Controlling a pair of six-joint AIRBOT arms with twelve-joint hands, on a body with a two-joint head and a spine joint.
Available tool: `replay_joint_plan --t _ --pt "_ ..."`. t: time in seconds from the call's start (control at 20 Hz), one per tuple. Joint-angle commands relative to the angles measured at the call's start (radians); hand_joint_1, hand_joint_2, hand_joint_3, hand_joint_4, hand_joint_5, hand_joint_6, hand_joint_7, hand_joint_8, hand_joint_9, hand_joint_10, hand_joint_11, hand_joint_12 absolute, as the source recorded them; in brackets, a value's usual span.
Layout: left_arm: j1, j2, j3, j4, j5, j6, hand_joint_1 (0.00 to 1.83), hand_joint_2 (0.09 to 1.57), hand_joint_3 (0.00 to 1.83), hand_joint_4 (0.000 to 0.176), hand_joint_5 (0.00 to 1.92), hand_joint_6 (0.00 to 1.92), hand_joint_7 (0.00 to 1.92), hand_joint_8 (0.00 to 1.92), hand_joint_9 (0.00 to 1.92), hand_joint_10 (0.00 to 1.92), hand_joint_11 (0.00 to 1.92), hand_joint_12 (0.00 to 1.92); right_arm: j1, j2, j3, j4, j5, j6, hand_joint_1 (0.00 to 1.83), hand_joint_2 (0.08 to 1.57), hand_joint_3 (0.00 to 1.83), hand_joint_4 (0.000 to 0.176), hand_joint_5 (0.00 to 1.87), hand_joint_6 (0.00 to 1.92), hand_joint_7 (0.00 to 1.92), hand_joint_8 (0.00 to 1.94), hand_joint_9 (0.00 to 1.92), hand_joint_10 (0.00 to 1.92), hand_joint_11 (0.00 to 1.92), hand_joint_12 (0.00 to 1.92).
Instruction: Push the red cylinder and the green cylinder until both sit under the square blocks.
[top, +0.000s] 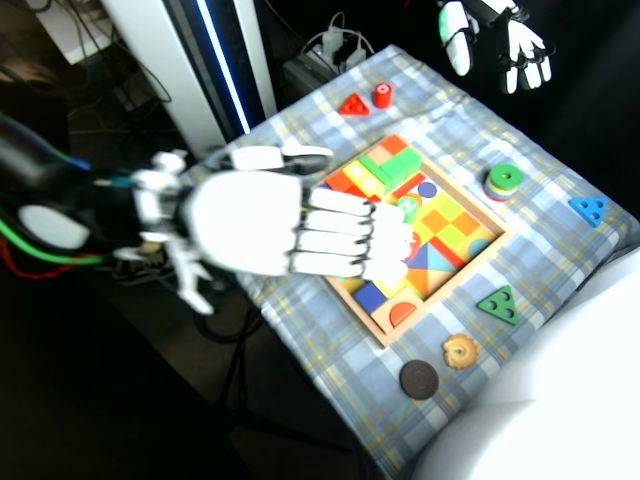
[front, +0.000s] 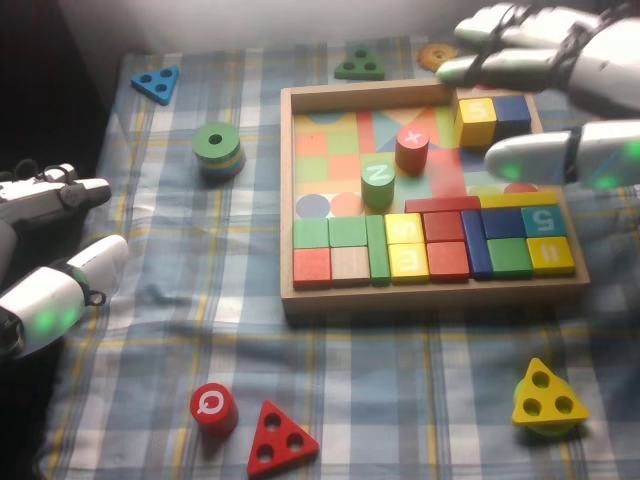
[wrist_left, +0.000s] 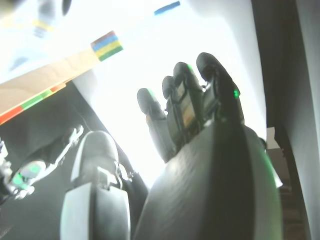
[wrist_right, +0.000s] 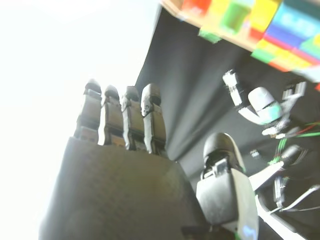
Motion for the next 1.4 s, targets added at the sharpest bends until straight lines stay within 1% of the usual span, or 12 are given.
replay_joint_plan --t 0.0,0.1,0.25,0.45,0.6,0.85,1.0,1.1,1.15,1.2,1.3,1.35 --pt "-0.008 -0.002 0.005 0.039 -0.117 -0.006 0.55 1.22 0.0 0.0 0.72 0.0 0.47 0.0 0.39 0.03 0.0 0.8 0.022 -0.005 0.01 0.035 0.088 0.015 0.0 1.09 0.0 0.042 0.35 0.0 0.07 0.0 0.0 0.0 0.0 0.0" --pt "-0.009 -0.007 0.009 0.039 -0.108 -0.006 0.6 1.2 0.0 0.0 0.73 0.0 0.47 0.0 0.39 0.05 0.0 0.97 0.042 -0.038 0.039 0.008 0.061 0.022 0.0 1.0 0.0 0.1 0.34 0.0 0.0 0.0 0.0 0.0 0.0 0.0" --pt "-0.009 -0.009 0.01 0.042 -0.1 -0.006 0.63 1.19 0.0 0.0 0.74 0.0 0.5 0.0 0.39 0.1 0.0 1.31 0.054 -0.066 0.063 -0.015 0.039 0.028 0.0 0.99 0.0 0.099 0.35 0.01 0.0 0.0 0.0 0.0 0.0 0.0" --pt "-0.009 -0.008 0.012 0.043 -0.098 -0.006 0.65 1.19 0.0 0.0 0.73 0.0 0.48 0.0 0.15 0.59 0.0 0.96 0.058 -0.092 0.087 -0.026 0.03 0.041 0.0 1.02 0.0 0.029 0.37 0.01 0.0 0.0 0.0 0.0 0.0 0.0" --pt "-0.01 -0.008 0.012 0.044 -0.097 -0.006 0.64 1.19 0.0 0.0 0.75 0.0 0.5 0.0 0.11 0.71 0.0 0.97 0.059 -0.1 0.091 -0.028 0.03 0.045 0.0 0.93 0.0 0.084 0.35 0.0 0.0 0.0 0.0 0.0 0.0 0.0" --pt "-0.013 -0.008 0.012 0.046 -0.092 -0.006 0.64 1.2 0.0 0.0 0.71 0.01 0.46 0.0 0.09 0.58 0.0 0.29 0.059 -0.107 0.094 -0.037 0.027 0.045 0.0 0.92 0.0 0.092 0.26 0.0 0.0 0.0 0.0 0.0 0.0 0.0" --pt "-0.014 -0.009 0.01 0.046 -0.089 -0.007 0.63 1.21 0.01 0.0 0.71 0.0 0.44 0.0 0.09 0.57 0.0 0.26 0.059 -0.111 0.097 -0.049 0.013 0.045 0.0 0.92 0.0 0.124 0.24 0.0 0.0 0.0 0.0 0.0 0.0 0.0" --pt "-0.014 -0.01 0.009 0.046 -0.09 -0.008 0.6 1.21 0.01 0.0 0.71 0.0 0.44 0.0 0.1 0.55 0.0 0.16 0.059 -0.113 0.1 -0.054 0.004 0.045 0.0 0.94 0.0 0.126 0.25 0.01 0.0 0.0 0.0 0.0 0.0 0.0" --pt "-0.014 -0.011 0.01 0.046 -0.09 -0.008 0.59 1.2 0.0 0.0 0.71 0.0 0.47 0.0 0.15 0.51 0.0 0.38 0.059 -0.113 0.1 -0.057 0.0 0.045 0.0 0.93 0.0 0.132 0.25 0.0 0.0 0.0 0.0 0.0 0.0 0.0" --pt "-0.014 -0.01 0.01 0.046 -0.089 -0.008 0.6 1.19 0.0 0.019 0.71 0.0 0.47 0.0 0.17 0.45 0.0 0.44 0.059 -0.115 0.103 -0.063 -0.008 0.045 0.0 0.94 0.0 0.119 0.25 0.0 0.0 0.0 0.0 0.0 0.0 0.0" --pt "-0.014 -0.01 0.009 0.046 -0.088 -0.008 0.61 1.18 0.0 0.035 0.7 0.0 0.48 0.0 0.18 0.4 0.0 0.42 0.059 -0.117 0.108 -0.073 -0.023 0.045 0.0 0.94 0.0 0.139 0.23 0.0 0.0 0.0 0.0 0.0 0.0 0.0" --pt "-0.014 -0.01 0.009 0.046 -0.088 -0.008 0.63 1.18 0.0 0.034 0.7 0.0 0.49 0.0 0.18 0.41 0.0 0.37 0.058 -0.118 0.11 -0.076 -0.029 0.045 0.0 0.94 0.0 0.129 0.24 0.0 0.0 0.0 0.0 0.0 0.0 0.0"
